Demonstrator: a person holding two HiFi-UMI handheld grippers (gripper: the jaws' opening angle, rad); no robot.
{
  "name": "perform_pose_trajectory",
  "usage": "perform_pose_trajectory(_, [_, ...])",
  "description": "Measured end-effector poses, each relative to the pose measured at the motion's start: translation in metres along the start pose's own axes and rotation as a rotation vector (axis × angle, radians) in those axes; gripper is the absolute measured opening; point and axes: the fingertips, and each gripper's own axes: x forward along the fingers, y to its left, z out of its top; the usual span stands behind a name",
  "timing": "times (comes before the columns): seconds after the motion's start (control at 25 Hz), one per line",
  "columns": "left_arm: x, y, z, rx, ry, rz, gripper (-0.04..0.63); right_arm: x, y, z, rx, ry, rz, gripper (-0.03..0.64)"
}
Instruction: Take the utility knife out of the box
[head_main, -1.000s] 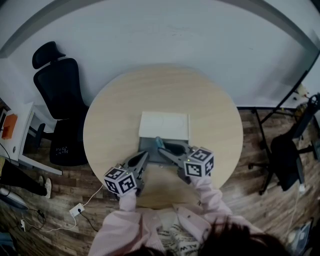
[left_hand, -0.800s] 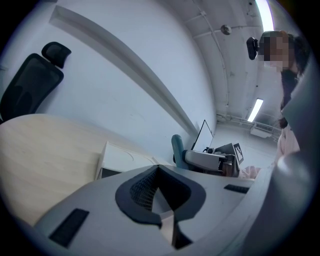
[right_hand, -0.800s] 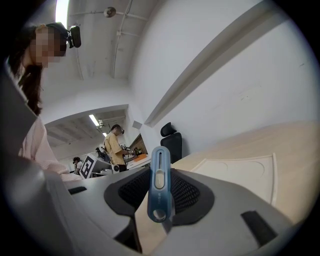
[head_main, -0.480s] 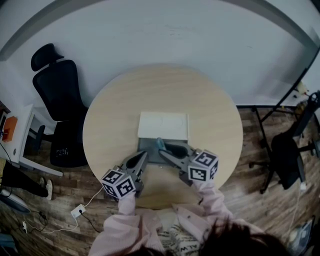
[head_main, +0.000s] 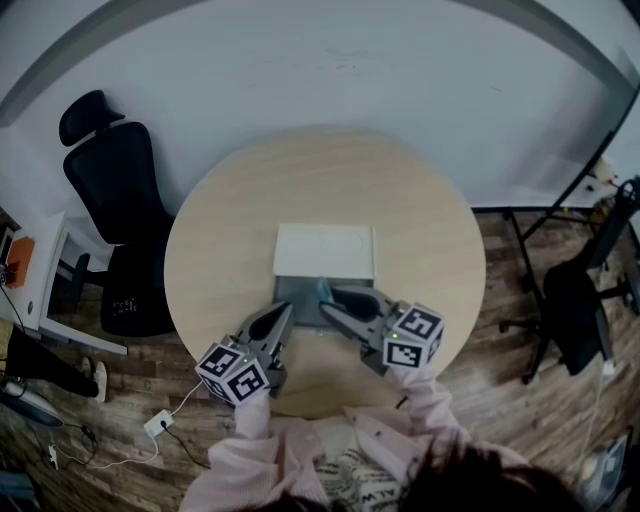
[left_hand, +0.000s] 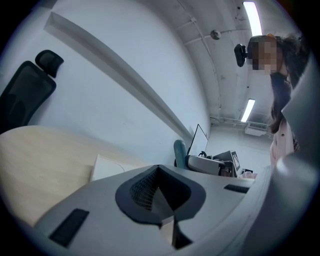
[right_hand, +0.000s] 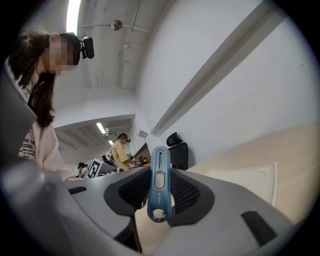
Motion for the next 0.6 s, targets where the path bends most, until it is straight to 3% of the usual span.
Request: perform_pose_trajectory(0.6, [-0.003, -0.013, 0.000, 0.036, 0.007, -0.020, 0.000, -0.004, 0.003, 0.000, -0.072, -0.007, -0.001, 0.132])
